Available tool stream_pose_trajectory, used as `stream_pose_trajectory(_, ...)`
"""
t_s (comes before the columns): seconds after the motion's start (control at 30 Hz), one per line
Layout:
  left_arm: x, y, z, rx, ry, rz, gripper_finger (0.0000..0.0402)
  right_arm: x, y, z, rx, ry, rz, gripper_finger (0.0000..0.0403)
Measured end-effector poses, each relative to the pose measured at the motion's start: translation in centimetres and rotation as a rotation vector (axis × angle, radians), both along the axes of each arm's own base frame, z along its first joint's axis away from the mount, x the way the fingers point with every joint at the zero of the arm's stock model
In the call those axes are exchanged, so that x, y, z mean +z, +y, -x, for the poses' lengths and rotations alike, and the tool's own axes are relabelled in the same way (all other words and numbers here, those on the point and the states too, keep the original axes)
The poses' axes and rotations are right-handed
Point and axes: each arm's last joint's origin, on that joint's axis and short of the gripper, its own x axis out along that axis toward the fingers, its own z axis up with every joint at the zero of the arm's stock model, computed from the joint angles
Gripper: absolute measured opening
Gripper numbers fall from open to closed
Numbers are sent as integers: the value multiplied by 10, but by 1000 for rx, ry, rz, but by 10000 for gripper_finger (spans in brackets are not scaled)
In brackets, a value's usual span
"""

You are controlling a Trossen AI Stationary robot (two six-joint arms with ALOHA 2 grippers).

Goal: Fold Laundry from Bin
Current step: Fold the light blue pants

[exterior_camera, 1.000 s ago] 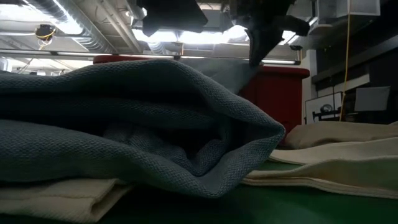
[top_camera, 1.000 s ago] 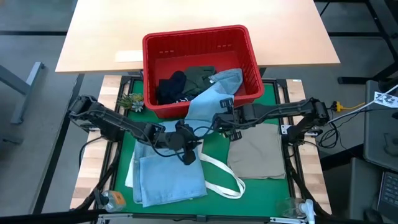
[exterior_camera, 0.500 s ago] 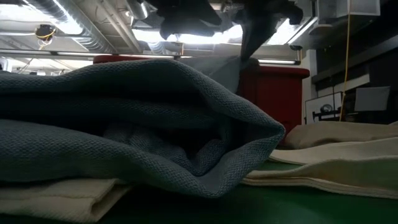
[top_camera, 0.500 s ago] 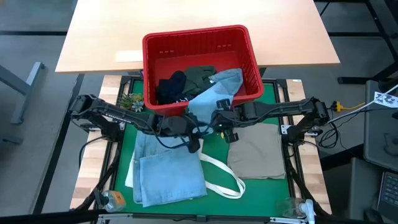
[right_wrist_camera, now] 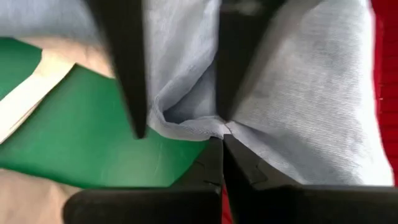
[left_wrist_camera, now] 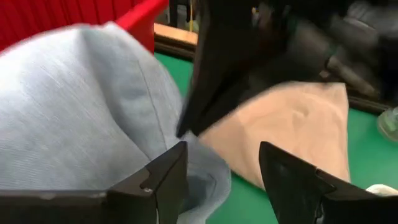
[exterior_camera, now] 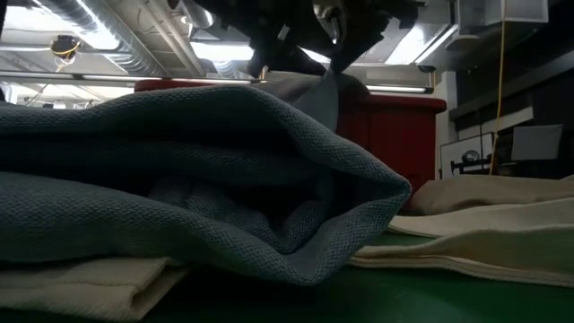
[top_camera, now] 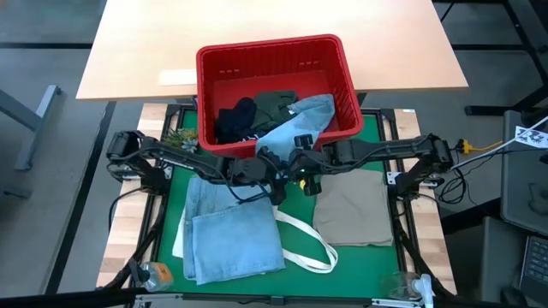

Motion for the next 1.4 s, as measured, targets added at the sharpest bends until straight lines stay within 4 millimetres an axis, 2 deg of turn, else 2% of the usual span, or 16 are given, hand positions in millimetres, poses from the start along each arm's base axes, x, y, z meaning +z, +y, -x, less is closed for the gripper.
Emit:
stream_pose_trajectory(0.23, -2, 1, -2, 40, -2, -20, 193, 18, 0, -3, -1, -63, -10, 1)
stream_pose_trajectory(0.47, -2, 2, -1, 73, -4, -35, 185, 23, 0, -3, -1, -80, -14, 1)
stream_pose_trajectory(0.6, -2, 2, -1, 103, -9, -26, 141, 23, 0, -3, 1, -80, -17, 1)
stream_pose_trajectory(0.83, 0, 1, 0, 98, -9, -18, 13, 23, 0, -3, 1, -80, -17, 1)
stream_pose_trajectory(1.03, 7, -4, 5, 85, -14, -34, 3, 25, -1, -3, -41, -96, 58, 4)
stream_pose_trajectory(1.2, 12, -10, 10, 62, -11, -42, 3, 25, -2, -2, -53, -91, 78, 38)
stream_pose_trajectory(1.4, 16, -18, 15, 28, -4, -37, 2, 25, -3, -1, -62, -73, 96, 123)
